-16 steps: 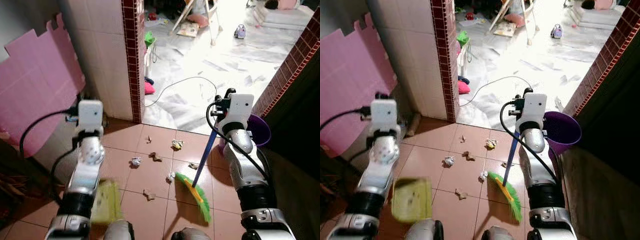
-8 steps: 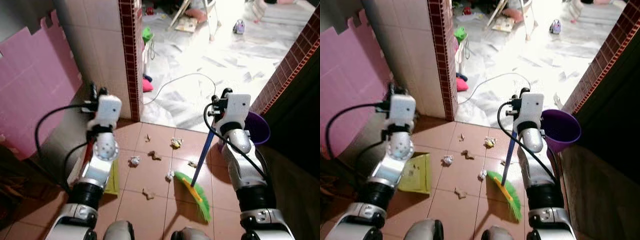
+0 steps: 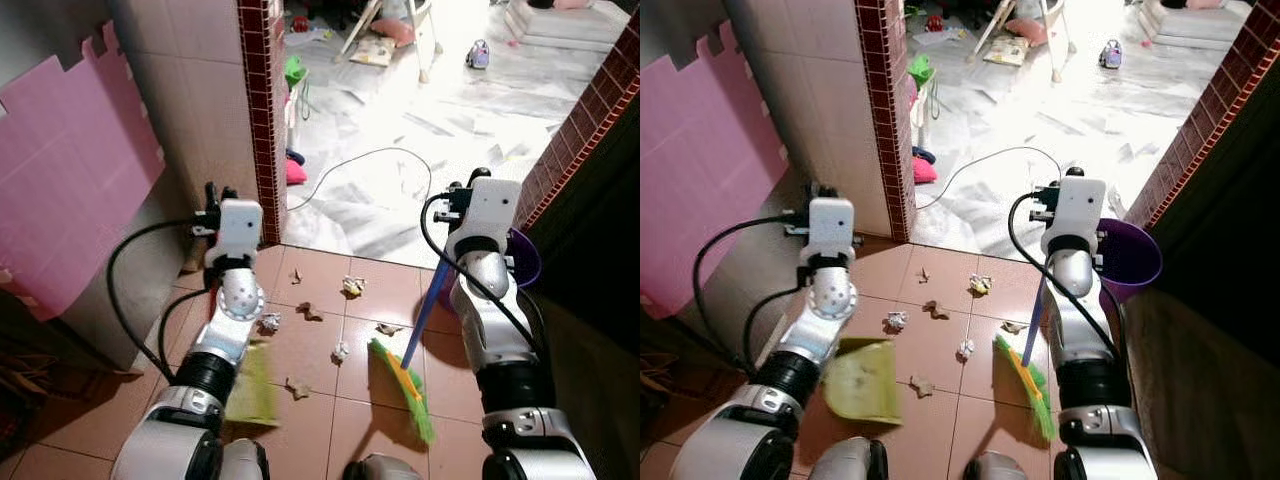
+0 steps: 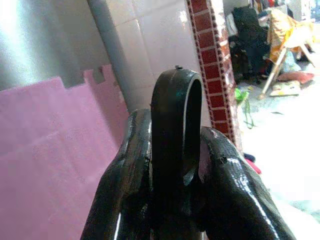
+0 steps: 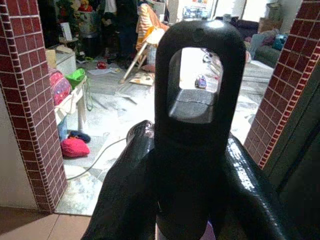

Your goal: Sweep floor

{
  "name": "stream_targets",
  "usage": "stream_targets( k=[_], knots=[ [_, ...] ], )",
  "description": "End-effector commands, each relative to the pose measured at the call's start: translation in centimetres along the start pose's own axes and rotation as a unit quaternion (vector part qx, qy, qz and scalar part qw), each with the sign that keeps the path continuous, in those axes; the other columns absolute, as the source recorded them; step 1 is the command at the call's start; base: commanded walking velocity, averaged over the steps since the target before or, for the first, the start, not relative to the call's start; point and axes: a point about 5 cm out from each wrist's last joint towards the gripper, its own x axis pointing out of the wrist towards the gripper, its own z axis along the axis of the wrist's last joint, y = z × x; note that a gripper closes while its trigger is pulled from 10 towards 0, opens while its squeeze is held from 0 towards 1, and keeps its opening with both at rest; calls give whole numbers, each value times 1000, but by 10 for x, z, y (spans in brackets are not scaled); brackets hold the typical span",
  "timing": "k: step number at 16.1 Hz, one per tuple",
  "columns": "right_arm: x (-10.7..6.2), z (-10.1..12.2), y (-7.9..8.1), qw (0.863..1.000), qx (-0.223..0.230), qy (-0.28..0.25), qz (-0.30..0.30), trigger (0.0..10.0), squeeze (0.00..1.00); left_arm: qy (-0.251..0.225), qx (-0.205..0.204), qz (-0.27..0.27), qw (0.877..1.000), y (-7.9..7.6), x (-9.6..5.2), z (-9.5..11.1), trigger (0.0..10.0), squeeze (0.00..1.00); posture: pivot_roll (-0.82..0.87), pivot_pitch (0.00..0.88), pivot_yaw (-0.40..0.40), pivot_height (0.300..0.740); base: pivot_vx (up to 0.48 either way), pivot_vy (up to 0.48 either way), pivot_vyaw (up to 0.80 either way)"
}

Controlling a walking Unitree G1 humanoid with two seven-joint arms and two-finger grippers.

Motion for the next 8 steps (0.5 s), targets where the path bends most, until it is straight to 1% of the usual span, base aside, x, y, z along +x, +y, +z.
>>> stream_targets(
  k=[1, 2, 3, 4, 6, 8],
  knots=[
    [4, 9, 5, 999, 42, -7, 4, 10000, 0, -21, -19, 8, 1000, -3, 6, 10, 10000, 0, -96, 34, -8, 740, 0, 0, 0],
    [4, 8, 8, 997, 80, 7, 8, 10000, 0, -15, -23, 8, 1000, -6, 5, 9, 10000, 0, -98, 33, -5, 740, 0, 0, 0],
    [3, 6, 10, 993, 118, 20, 10, 10000, 0, 2, -35, 7, 999, -10, 3, 6, 10000, 0, -99, 32, -5, 740, 0, 0, 0],
    [2, 4, 14, 987, 158, 33, 18, 10000, 0, 10, -46, -5, 999, -15, 2, 5, 10000, 0, -103, 31, -3, 740, 0, 0, 0],
    [-1, 0, 22, 967, 241, 66, 47, 10000, 0, 15, -46, -10, 999, -19, 0, 3, 10000, 0, -106, 29, -1, 740, 0, 0, 0],
    [-6, -6, 25, 961, 253, 93, 67, 10000, 0, 21, -48, -8, 999, -21, 1, 3, 10000, 0, -105, 22, 1, 740, 0, 0, 0]
  ],
)
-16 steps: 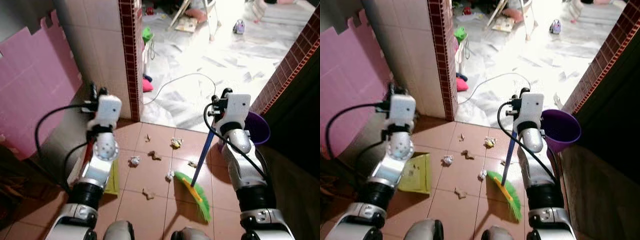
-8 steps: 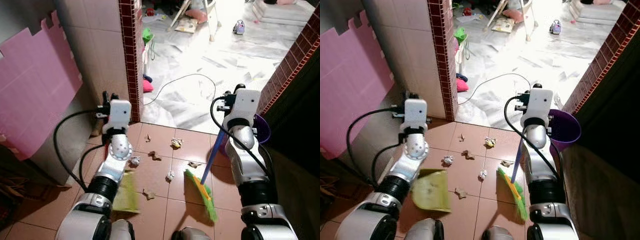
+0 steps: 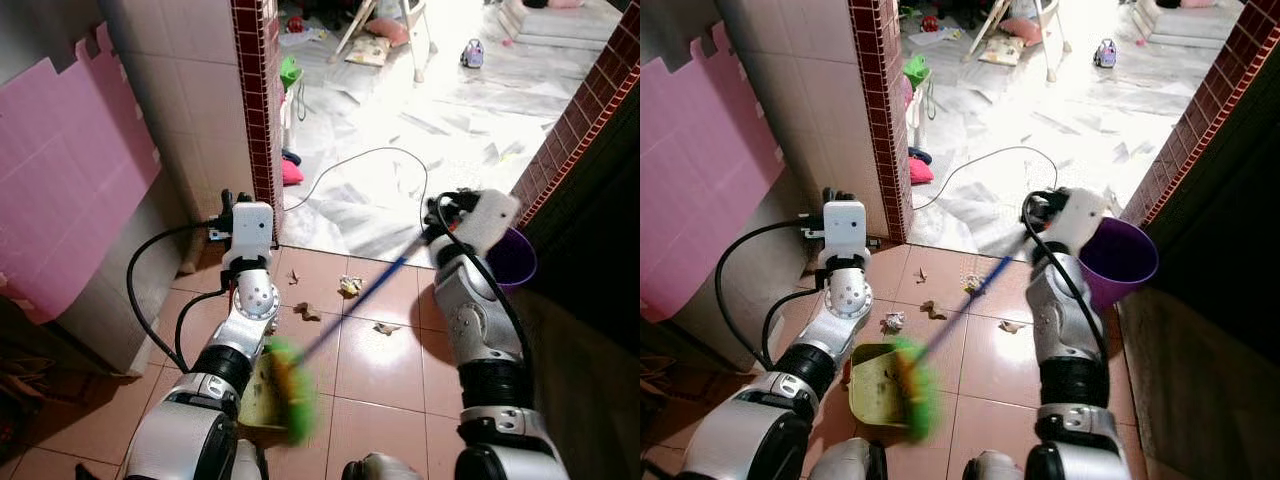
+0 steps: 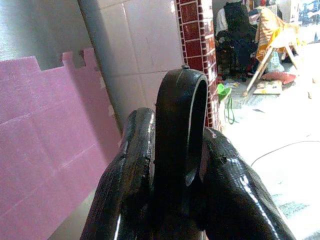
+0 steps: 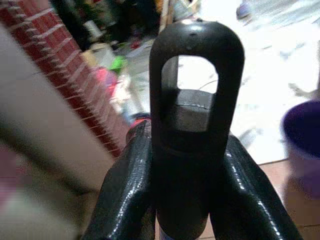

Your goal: Sweep floor

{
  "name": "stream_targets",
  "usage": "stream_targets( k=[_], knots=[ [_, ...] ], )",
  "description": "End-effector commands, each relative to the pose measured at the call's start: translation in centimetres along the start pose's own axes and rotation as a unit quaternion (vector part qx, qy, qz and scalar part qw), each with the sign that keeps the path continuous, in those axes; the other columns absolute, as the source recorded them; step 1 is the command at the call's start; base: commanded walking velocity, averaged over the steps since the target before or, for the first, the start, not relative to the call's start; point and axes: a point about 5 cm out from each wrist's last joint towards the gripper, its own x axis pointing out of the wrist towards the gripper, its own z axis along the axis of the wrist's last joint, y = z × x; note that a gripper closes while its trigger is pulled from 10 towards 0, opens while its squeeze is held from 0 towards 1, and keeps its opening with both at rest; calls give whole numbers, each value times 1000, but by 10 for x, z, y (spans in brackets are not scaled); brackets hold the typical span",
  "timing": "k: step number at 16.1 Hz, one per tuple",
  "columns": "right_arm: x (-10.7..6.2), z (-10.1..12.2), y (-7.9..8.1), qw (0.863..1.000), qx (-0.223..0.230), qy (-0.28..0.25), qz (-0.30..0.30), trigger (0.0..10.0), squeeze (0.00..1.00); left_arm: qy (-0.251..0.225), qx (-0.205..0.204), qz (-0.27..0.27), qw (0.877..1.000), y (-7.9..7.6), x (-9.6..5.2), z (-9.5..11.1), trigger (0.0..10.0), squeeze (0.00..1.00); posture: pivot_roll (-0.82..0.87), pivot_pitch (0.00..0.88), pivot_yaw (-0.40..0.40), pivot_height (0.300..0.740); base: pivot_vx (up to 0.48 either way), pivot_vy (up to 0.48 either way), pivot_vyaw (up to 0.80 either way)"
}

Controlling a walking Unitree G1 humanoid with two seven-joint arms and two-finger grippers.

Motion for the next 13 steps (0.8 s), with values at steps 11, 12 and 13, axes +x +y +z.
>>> stream_targets(
  k=[11, 12, 13],
  knots=[
    [-4, 17, 36, 976, -34, 65, 203, 10000, 0, 66, -182, 14, 981, 10, 20, 4, 10000, 0, -118, 0, -2, 740, 0, 0, 0],
    [-3, 26, 39, 973, -56, 36, 221, 10000, 0, 65, -199, 4, 978, 11, 22, 6, 10000, 0, -118, 0, -2, 740, 0, 0, 0],
    [-1, 35, 40, 974, -39, 22, 222, 10000, 0, 64, -221, -16, 973, 11, 23, 6, 10000, 0, -116, 0, -3, 740, 0, 0, 0]
  ],
)
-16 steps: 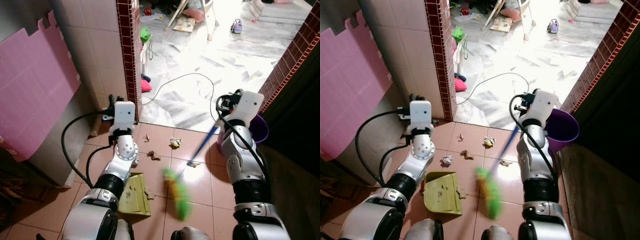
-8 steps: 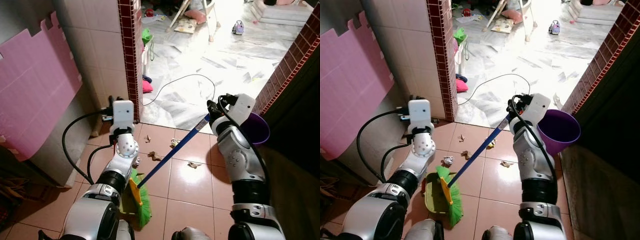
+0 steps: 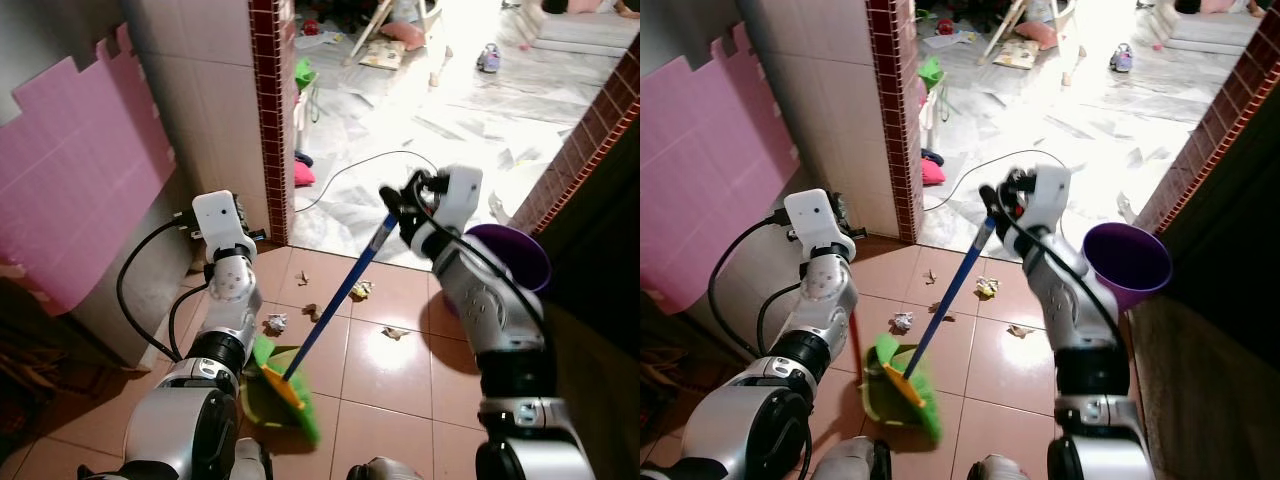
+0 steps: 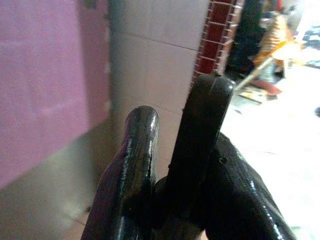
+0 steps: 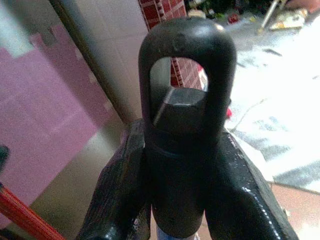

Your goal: Sweep floor

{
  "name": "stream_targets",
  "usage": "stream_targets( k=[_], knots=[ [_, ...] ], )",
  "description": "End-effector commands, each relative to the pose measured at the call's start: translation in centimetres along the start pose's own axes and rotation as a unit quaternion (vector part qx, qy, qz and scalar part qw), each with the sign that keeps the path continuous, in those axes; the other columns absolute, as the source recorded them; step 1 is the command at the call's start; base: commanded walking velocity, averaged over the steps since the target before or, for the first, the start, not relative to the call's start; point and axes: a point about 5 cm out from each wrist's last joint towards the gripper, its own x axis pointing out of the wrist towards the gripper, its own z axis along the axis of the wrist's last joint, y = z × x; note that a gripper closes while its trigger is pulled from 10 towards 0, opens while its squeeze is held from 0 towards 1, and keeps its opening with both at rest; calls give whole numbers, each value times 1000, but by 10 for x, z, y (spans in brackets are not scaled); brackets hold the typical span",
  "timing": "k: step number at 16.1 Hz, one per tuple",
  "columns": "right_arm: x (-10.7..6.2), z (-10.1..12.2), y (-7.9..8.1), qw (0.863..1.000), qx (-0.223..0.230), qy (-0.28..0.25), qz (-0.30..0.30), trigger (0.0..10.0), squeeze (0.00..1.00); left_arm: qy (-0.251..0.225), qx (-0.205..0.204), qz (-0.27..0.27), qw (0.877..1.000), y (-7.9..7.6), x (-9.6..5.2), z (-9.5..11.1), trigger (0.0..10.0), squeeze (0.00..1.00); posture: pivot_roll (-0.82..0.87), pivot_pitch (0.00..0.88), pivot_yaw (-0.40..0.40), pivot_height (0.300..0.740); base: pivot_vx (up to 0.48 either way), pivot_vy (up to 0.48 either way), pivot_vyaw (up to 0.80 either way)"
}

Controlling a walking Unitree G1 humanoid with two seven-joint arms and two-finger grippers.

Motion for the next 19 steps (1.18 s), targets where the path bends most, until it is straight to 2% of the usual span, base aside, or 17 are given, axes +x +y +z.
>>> stream_targets(
  k=[1, 2, 5, 6, 7, 9, 10, 11, 15, 17, 19],
  knots=[
    [4, 22, 5, 998, 27, -47, 22, 10000, 0, -2, -54, -17, 998, -9, 1, 5, 10000, 0, -115, 0, -3, 740, 0, 0, 0],
    [7, 41, 0, 996, 33, -82, 13, 10000, 0, 2, -30, -6, 1000, -4, 1, 2, 10000, 0, -115, 0, -2, 740, 0, 0, 0],
    [10, 87, -10, 986, 39, -160, -17, 10000, 0, 10, -50, -15, 999, -2, 2, 1, 10000, 0, -123, 0, 1, 740, 0, 0, 0],
    [9, 103, -15, 982, 14, -186, -35, 10000, 0, 10, -54, -18, 998, -2, 3, 2, 10000, 0, -124, 0, 2, 740, 0, 0, 0],
    [7, 114, -19, 976, -32, -208, -50, 10000, 0, 7, -52, -23, 998, -2, 4, 3, 10000, 0, -125, 0, 2, 740, 0, 0, 0],
    [3, 120, -24, 967, -109, -219, -75, 10000, 0, 7, -50, -28, 998, -2, 4, 3, 10000, 0, -128, 0, 5, 740, 0, 0, 0],
    [1, 116, -27, 962, -141, -216, -89, 10000, 0, 9, -51, -30, 998, -1, 3, 2, 10000, 0, -128, 0, 5, 740, 0, 0, 0],
    [-2, 97, -33, 958, -185, -188, -109, 10000, 0, 9, -47, -17, 999, 0, 4, 3, 10000, 0, -124, 0, 8, 740, 0, 0, 0],
    [-18, 53, -34, 954, -228, -150, -120, 10000, 0, 17, -93, -16, 995, -1, 8, 16, 10000, 0, -99, 0, 14, 740, 0, 0, 0],
    [-26, 42, -31, 946, -258, -149, -126, 10000, 0, -5, -105, -48, 993, 0, 7, 26, 10000, 0, -87, 0, 16, 740, 0, 0, 0],
    [-41, 21, -37, 933, -291, -125, -171, 10000, 0, -14, -144, -75, 987, 0, 2, 40, 10000, 0, -77, 0, 18, 740, 0, 0, 0]
  ],
)
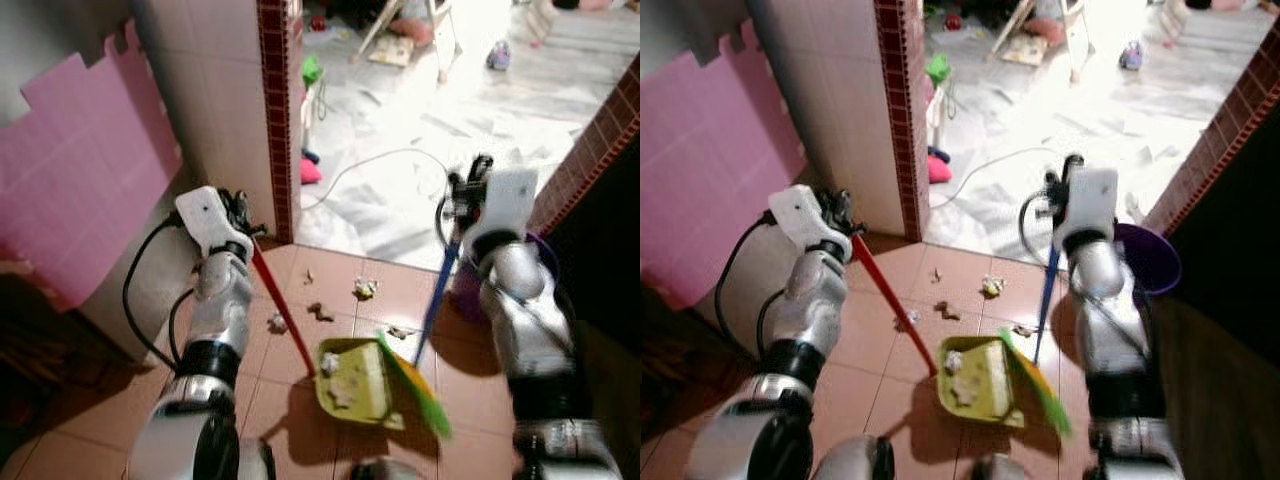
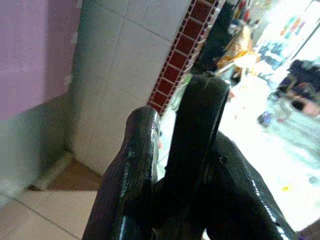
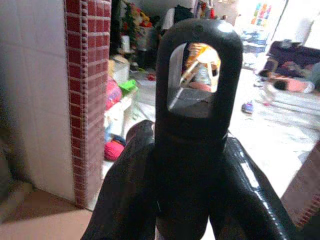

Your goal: Sweep floor

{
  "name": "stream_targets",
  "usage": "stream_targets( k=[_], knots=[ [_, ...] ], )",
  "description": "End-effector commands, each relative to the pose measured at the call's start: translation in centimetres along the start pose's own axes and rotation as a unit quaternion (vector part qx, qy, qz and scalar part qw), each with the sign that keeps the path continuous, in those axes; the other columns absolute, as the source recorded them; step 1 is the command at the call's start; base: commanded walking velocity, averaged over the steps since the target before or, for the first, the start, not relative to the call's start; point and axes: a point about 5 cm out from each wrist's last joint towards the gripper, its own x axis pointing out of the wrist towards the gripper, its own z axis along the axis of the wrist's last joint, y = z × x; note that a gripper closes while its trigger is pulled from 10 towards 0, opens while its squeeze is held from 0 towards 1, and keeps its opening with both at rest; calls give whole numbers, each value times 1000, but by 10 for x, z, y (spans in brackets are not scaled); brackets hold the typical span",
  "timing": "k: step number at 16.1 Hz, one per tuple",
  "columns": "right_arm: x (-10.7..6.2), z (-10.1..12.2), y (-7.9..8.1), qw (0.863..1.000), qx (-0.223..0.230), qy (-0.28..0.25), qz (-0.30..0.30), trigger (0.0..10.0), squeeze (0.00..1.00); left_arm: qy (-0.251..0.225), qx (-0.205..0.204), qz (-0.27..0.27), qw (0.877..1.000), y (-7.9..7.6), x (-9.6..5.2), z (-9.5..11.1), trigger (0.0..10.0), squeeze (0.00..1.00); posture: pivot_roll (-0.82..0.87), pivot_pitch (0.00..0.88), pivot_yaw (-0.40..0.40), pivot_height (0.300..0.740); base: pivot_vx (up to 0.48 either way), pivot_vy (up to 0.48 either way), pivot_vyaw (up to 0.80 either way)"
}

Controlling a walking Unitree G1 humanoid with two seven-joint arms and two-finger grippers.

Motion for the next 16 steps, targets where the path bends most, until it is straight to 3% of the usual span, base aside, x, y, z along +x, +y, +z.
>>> stream_targets(
  k=[1, 4, 9, 12, 16],
  knots=[
    [-4, 12, -8, 998, -40, -31, -28, 10000, 0, -41, -19, -29, 999, -12, 2, 24, 10000, 0, -67, 0, 19, 740, 0, 0, 0],
    [-18, -14, -12, 997, -30, 29, -59, 10000, 0, -38, -3, -40, 998, -10, -11, 36, 10000, 0, -57, 0, 22, 740, 0, 0, 0],
    [-20, -24, 2, 996, 29, 59, -54, 10000, 0, 12, 6, -37, 999, -2, -37, 22, 10000, 0, -42, 0, 10, 740, 0, 0, 0],
    [-19, -29, 8, 996, 39, 68, -49, 10000, 0, 24, -4, -37, 999, -4, -47, 19, 10000, 0, -36, 0, 21, 740, 0, 320, -800],
    [-26, -39, 11, 994, 36, 91, -46, 10000, 0, 22, -12, -34, 999, -4, -48, 26, 10000, 0, -38, 0, 21, 740, 0, 480, -800]
  ],
)
